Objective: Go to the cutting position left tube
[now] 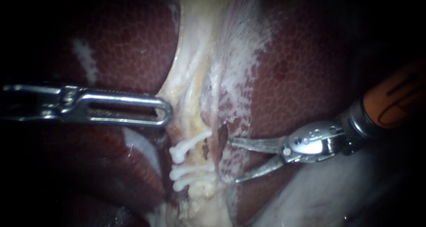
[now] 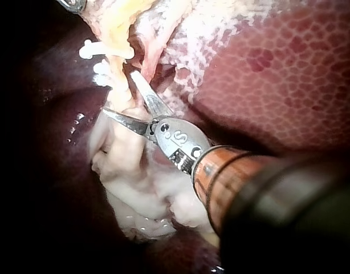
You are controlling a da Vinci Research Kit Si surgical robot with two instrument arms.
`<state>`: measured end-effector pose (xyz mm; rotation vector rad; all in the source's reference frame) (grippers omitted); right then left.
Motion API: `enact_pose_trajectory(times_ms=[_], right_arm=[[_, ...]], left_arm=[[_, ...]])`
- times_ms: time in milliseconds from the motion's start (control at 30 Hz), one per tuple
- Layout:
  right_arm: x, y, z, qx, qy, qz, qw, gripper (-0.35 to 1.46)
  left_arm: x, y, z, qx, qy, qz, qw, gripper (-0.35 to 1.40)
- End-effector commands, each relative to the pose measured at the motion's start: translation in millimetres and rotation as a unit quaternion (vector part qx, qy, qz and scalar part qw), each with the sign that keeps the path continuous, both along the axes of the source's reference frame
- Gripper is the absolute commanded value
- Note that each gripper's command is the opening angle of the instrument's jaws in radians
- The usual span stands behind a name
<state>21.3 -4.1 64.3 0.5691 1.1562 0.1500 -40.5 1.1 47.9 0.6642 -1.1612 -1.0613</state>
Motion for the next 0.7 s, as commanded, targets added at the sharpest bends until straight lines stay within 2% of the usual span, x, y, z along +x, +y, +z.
enact_pose_trajectory(times_ms=[33, 700], right_arm=[[0.1, 0.0, 0.0, 0.002, 0.0, -0.002, 1.0, 1.34], [3.8, 0.3, 0.4, 0.004, 0.006, -0.019, 0.9998, 1.34]], left_arm=[[0.0, 0.0, 0.0, 0.0, 0.0, 0.0, 1.0, -0.35], [1.5, 1.0, -0.9, -0.003, 0.0, -0.005, 1.0, -0.35]])
